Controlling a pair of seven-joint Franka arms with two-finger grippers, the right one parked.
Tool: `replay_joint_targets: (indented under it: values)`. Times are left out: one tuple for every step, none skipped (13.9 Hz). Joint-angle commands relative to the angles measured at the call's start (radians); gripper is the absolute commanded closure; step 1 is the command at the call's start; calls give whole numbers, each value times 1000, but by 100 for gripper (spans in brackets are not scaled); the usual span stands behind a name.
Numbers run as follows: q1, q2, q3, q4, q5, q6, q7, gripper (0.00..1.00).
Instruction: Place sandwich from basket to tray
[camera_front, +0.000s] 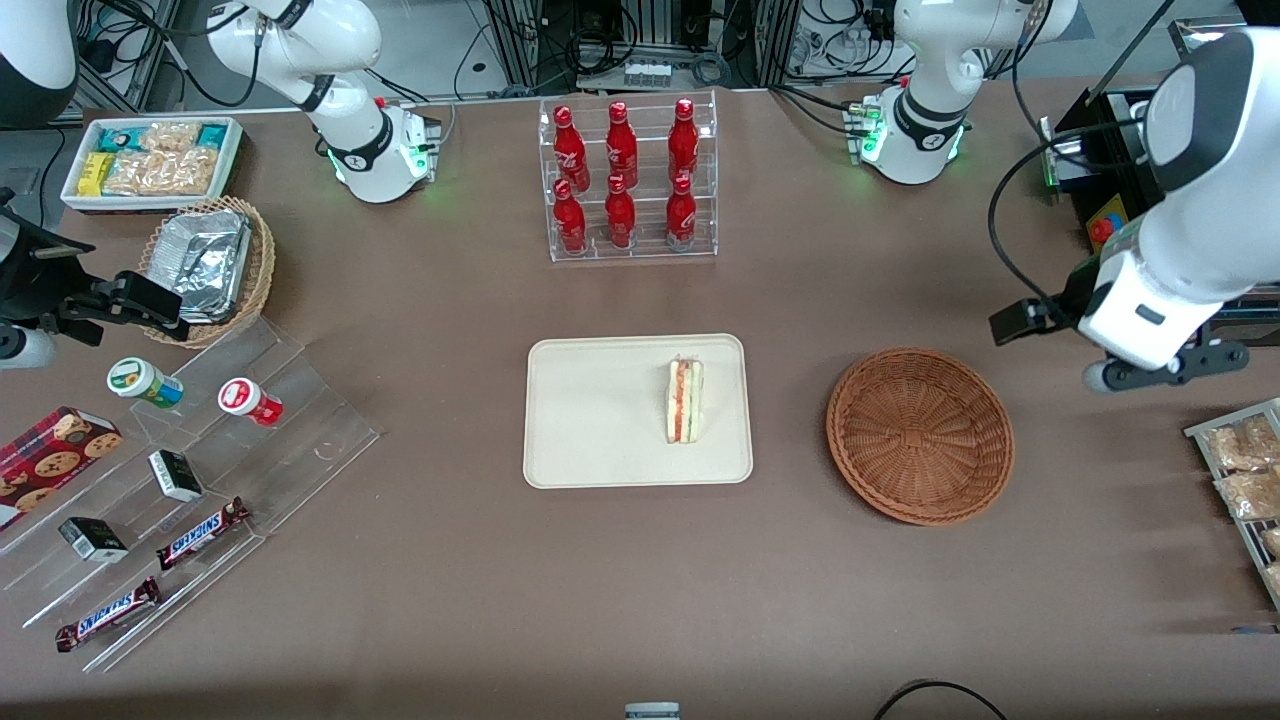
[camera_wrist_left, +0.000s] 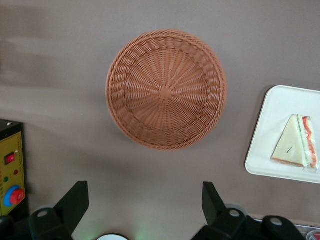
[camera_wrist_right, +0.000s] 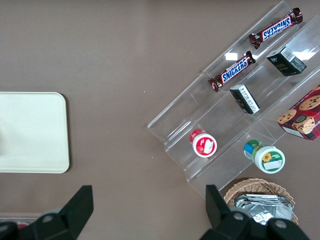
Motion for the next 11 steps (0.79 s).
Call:
replay_joint_targets:
  values:
    - [46, -88, -17, -76, -14, -5, 17, 0]
    - [69, -93, -31, -76, -14, -16, 17, 0]
    - [88, -99, -42, -76, -14, -22, 17, 0]
    - [89, -99, -43, -76, -15, -22, 17, 0]
    - [93, -99, -45, -76, -15, -22, 17, 0]
    - [102, -99, -49, -79, -15, -21, 20, 0]
    - [128, -99, -71, -78, -18, -21, 23, 0]
    - [161, -101, -98, -72, -20, -24, 35, 0]
    - [166, -108, -102, -61, -20, -37, 44, 0]
    - [168, -110, -102, -41, -20, -59, 49, 0]
    - [168, -110, -100, -26, -21, -83, 54, 0]
